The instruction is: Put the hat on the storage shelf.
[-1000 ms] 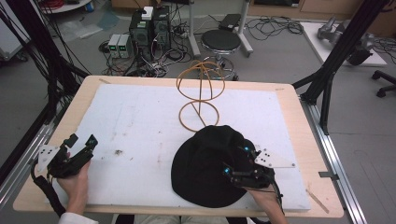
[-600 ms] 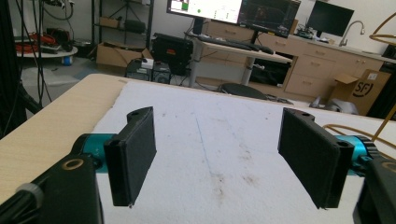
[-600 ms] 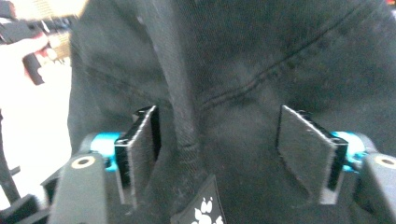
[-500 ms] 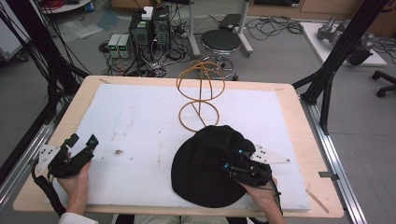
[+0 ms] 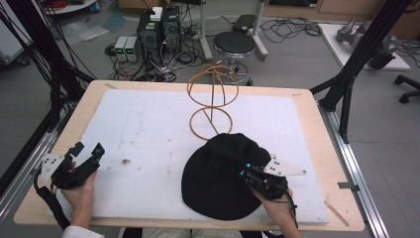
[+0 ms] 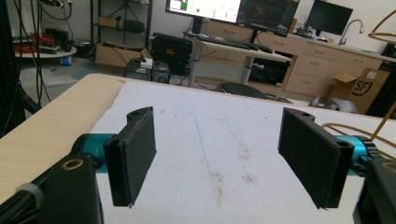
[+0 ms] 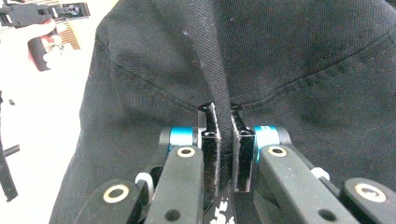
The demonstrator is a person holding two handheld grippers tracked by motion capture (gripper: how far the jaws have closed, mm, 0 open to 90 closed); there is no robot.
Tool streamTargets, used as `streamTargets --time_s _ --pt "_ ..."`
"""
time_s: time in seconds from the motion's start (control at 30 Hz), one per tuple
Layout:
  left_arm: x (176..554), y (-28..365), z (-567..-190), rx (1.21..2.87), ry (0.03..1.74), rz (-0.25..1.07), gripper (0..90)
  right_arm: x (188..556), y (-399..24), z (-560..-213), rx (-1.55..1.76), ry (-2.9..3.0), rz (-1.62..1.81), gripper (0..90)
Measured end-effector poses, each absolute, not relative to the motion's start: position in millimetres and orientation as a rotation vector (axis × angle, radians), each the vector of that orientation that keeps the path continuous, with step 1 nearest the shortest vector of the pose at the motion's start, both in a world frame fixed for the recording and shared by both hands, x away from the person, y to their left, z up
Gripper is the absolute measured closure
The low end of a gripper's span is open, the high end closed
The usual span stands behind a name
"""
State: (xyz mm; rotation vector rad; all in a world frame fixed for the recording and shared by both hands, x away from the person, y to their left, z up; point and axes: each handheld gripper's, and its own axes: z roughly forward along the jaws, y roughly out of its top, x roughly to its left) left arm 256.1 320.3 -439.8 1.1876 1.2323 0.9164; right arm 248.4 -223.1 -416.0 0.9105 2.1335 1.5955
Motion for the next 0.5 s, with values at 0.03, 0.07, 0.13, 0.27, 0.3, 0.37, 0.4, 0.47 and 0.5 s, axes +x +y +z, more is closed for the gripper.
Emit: streamTargets --time_s 0.03,0.07,0.13,0.27,0.3,0.37,0.4,0.47,0.5 --pt "256.0 320.2 -439.8 1.188 1.232 0.917 27.8 248.6 -223.3 -416.1 0.915 2.133 1.597 85.8" --pt "256.1 320.1 -439.8 1.189 1.232 0.918 27.8 248.6 -223.3 -416.1 0.915 2.134 1.598 85.8" --pt "256.2 320.0 -439.8 1.189 1.231 0.916 27.8 248.4 -223.3 -416.1 0.918 2.132 1.599 85.8" --pt "256.2 319.9 -439.8 1.188 1.232 0.914 27.8 248.0 -223.5 -415.9 0.916 2.129 1.601 85.8" --pt "256.2 320.0 -439.8 1.188 1.232 0.914 27.8 248.1 -223.6 -415.8 0.913 2.126 1.604 85.8" --pt "256.4 320.0 -439.9 1.188 1.232 0.914 27.8 247.7 -223.8 -415.4 0.927 2.131 1.607 85.8" --pt "256.5 320.1 -440.0 1.188 1.233 0.913 27.8 248.1 -223.8 -415.3 0.929 2.128 1.609 85.8" --pt "256.6 320.1 -440.0 1.189 1.234 0.913 27.8 247.7 -223.6 -414.6 0.935 2.125 1.612 85.8" --pt "256.6 320.0 -439.9 1.189 1.233 0.913 27.8 247.6 -223.6 -414.4 0.931 2.123 1.613 85.8"
